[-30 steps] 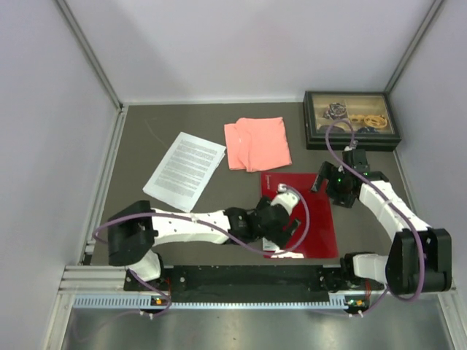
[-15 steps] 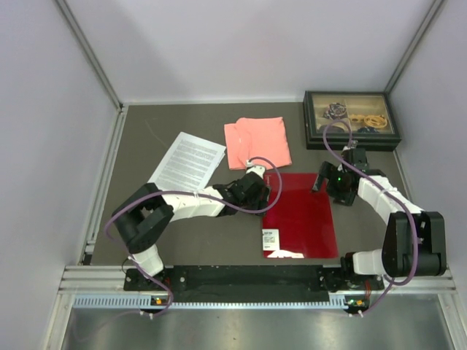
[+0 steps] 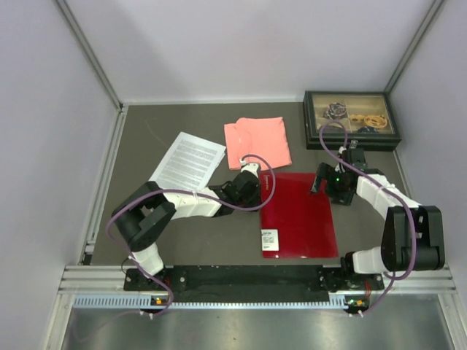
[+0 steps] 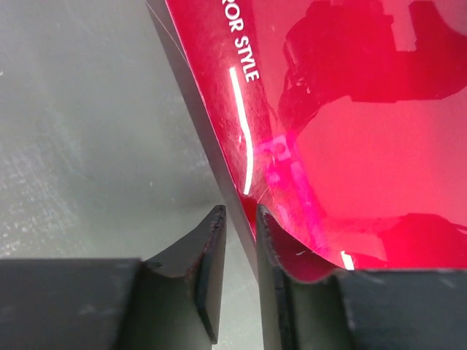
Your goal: Put the files into the folder
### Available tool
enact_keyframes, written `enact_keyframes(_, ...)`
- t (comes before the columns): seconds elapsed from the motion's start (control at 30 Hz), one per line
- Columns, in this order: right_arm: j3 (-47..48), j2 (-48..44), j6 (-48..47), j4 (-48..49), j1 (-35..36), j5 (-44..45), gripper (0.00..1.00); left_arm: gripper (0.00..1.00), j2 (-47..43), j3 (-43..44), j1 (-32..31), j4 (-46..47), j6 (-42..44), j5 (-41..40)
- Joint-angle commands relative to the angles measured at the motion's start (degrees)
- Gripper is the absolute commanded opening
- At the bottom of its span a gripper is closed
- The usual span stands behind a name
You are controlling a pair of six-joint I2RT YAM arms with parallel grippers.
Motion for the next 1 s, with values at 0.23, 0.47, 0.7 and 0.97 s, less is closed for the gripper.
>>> enact_keyframes(0.23, -0.6, 1.3, -2.0, 2.8, -0.5, -0.7, 0.99, 0.15, 2.3, -8.3, 3.7, 1.1, 0.0, 1.8)
enact_keyframes(0.47, -0.7, 0.1, -1.9, 3.1, 0.5, -6.0, 0.99, 0.06, 3.2, -9.5, 4.7, 2.2, 0.0, 3.3)
enact_keyframes(0.7, 1.8, -4.9, -1.3, -1.8, 3.0, -1.8, 0.99, 0.04, 3.8, -8.6, 4.8, 2.2, 0.4, 6.0)
enact_keyframes(0.97, 2.9, -5.3, -0.7, -2.9, 3.0, 3.9, 0.99, 0.64, -6.6, -8.6, 4.7, 0.8, -0.5, 6.5)
